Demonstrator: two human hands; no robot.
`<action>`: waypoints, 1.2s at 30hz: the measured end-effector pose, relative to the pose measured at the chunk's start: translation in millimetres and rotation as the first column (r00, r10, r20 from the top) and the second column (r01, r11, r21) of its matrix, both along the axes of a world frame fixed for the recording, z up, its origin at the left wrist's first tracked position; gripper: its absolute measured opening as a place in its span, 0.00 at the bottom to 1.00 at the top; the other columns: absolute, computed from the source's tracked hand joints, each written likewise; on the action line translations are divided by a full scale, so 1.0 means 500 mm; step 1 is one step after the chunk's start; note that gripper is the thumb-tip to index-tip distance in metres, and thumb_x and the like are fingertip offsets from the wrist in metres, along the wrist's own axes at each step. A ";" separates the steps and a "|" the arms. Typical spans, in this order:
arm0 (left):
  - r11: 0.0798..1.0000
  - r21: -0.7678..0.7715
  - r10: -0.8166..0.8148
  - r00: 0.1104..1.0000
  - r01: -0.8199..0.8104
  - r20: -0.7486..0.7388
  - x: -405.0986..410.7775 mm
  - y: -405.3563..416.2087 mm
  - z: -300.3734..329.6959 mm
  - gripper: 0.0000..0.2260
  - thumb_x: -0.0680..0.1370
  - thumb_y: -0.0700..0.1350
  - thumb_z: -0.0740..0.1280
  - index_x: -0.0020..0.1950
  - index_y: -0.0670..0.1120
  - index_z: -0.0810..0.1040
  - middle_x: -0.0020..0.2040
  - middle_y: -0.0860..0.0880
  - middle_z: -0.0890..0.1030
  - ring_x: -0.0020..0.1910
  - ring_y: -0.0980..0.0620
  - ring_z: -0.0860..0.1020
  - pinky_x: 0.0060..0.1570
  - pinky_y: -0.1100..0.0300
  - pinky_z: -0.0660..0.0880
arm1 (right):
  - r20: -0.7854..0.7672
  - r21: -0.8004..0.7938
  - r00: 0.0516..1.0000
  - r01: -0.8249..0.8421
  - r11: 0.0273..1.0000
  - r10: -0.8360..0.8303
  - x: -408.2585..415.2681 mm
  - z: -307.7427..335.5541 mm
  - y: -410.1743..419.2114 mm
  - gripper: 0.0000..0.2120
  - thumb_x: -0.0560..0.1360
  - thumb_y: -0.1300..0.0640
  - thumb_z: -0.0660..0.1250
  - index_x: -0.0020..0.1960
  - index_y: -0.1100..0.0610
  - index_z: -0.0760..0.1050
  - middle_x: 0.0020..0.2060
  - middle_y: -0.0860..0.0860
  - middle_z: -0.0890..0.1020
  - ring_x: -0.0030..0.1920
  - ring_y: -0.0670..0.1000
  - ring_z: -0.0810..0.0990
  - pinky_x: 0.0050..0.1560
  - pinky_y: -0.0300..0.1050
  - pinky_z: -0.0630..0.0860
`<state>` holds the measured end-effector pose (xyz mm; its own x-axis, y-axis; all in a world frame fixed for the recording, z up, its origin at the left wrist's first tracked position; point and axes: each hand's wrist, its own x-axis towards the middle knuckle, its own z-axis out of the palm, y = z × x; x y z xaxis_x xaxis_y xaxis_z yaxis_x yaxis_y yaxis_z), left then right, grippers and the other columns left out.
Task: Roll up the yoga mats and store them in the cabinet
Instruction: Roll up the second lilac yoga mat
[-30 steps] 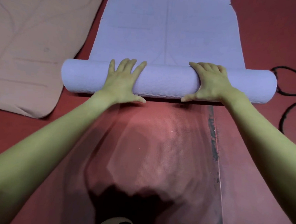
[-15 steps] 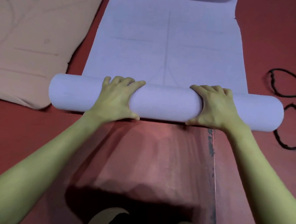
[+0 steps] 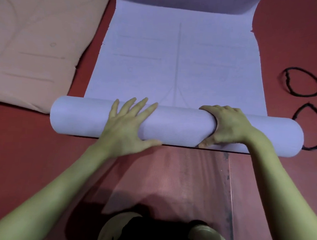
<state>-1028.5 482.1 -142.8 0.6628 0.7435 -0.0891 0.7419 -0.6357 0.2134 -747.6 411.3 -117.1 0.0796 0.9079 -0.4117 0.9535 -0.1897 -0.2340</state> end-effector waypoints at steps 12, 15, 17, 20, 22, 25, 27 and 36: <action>0.991 0.041 0.134 0.988 -0.131 -0.074 0.077 0.101 -0.017 0.33 0.74 0.69 0.37 0.78 0.61 0.49 0.79 0.52 0.54 0.77 0.48 0.54 0.74 0.45 0.49 | 0.107 0.531 0.984 0.064 0.845 -0.142 -0.041 -0.091 -0.031 0.30 0.79 0.40 0.47 0.72 0.56 0.68 0.69 0.57 0.72 0.70 0.60 0.68 0.72 0.57 0.55; 0.992 0.035 0.121 0.990 -0.119 -0.075 0.078 0.090 -0.015 0.28 0.79 0.65 0.42 0.78 0.58 0.48 0.79 0.52 0.53 0.78 0.47 0.51 0.74 0.43 0.45 | 0.175 0.583 0.964 0.064 0.810 -0.202 -0.032 -0.107 0.009 0.27 0.81 0.42 0.47 0.67 0.56 0.74 0.62 0.55 0.79 0.64 0.59 0.74 0.67 0.57 0.62; 0.994 0.041 0.099 0.994 -0.097 -0.046 0.074 0.071 -0.017 0.32 0.76 0.66 0.38 0.79 0.57 0.50 0.79 0.52 0.53 0.78 0.47 0.50 0.74 0.44 0.41 | 0.191 0.599 0.955 0.069 0.798 -0.226 -0.022 -0.104 0.039 0.26 0.81 0.42 0.47 0.61 0.55 0.77 0.55 0.54 0.82 0.56 0.59 0.78 0.61 0.55 0.66; 0.994 0.065 0.081 0.996 -0.083 0.033 0.068 0.064 -0.026 0.31 0.77 0.63 0.38 0.78 0.56 0.54 0.78 0.51 0.57 0.77 0.49 0.52 0.74 0.48 0.40 | 0.242 0.587 0.933 0.077 0.806 -0.265 -0.012 -0.100 0.073 0.27 0.80 0.42 0.46 0.54 0.53 0.80 0.47 0.54 0.84 0.49 0.60 0.80 0.55 0.53 0.67; 0.989 0.113 0.090 0.995 -0.095 0.050 0.075 0.080 -0.026 0.29 0.78 0.61 0.40 0.77 0.56 0.59 0.77 0.50 0.62 0.76 0.48 0.57 0.73 0.48 0.45 | 0.246 0.579 0.932 0.078 0.811 -0.266 -0.009 -0.099 0.086 0.28 0.80 0.43 0.44 0.53 0.54 0.80 0.46 0.55 0.84 0.49 0.60 0.80 0.54 0.53 0.67; 0.991 0.085 0.109 0.994 -0.108 -0.008 0.097 0.121 -0.021 0.25 0.81 0.61 0.44 0.76 0.57 0.61 0.76 0.51 0.64 0.75 0.49 0.59 0.73 0.47 0.48 | 0.203 0.584 0.954 0.063 0.809 -0.221 -0.005 -0.100 0.085 0.29 0.80 0.44 0.44 0.59 0.58 0.78 0.53 0.57 0.82 0.56 0.60 0.78 0.60 0.54 0.66; 0.994 0.047 0.100 0.994 -0.099 -0.033 0.111 0.153 -0.014 0.22 0.83 0.59 0.48 0.76 0.57 0.62 0.76 0.52 0.64 0.74 0.50 0.60 0.72 0.47 0.51 | 0.159 0.591 0.967 0.068 0.804 -0.198 -0.009 -0.102 0.066 0.28 0.80 0.45 0.46 0.67 0.61 0.73 0.63 0.59 0.77 0.65 0.60 0.73 0.68 0.56 0.60; 0.995 0.072 0.065 0.997 -0.062 -0.047 0.094 0.136 -0.013 0.27 0.82 0.59 0.47 0.79 0.52 0.50 0.79 0.48 0.52 0.78 0.46 0.48 0.74 0.43 0.40 | 0.176 0.576 0.969 0.044 0.816 -0.176 0.019 -0.100 0.086 0.30 0.80 0.42 0.44 0.74 0.57 0.66 0.69 0.58 0.72 0.71 0.59 0.67 0.71 0.56 0.56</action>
<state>-981.4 550.0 -149.1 0.6103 0.7894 -0.0659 0.7895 -0.5994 0.1321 -737.9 454.0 -167.2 0.2174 0.9535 0.2086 0.9726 -0.1936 -0.1284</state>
